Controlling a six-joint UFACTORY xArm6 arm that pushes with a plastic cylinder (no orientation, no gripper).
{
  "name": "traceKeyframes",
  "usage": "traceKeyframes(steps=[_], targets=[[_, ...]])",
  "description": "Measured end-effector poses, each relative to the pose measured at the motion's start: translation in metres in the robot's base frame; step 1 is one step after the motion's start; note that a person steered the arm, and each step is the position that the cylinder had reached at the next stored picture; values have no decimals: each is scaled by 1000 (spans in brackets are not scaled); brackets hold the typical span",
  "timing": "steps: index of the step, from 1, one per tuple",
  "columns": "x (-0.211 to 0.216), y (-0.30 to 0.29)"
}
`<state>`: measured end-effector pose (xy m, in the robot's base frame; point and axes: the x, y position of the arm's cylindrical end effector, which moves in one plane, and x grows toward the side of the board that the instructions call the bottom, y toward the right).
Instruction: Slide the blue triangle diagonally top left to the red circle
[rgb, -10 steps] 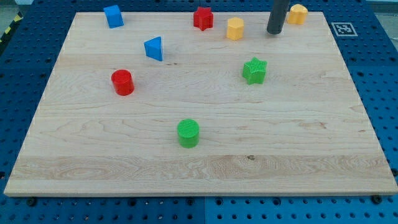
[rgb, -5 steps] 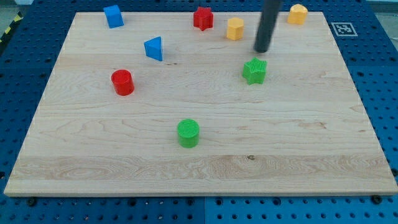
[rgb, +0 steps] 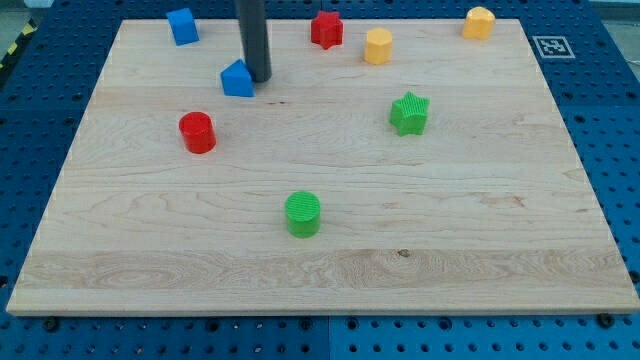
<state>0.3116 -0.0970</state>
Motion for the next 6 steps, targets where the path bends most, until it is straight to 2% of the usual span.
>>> traceKeyframes(steps=[2,6], targets=[[4,-38],[70,-45]])
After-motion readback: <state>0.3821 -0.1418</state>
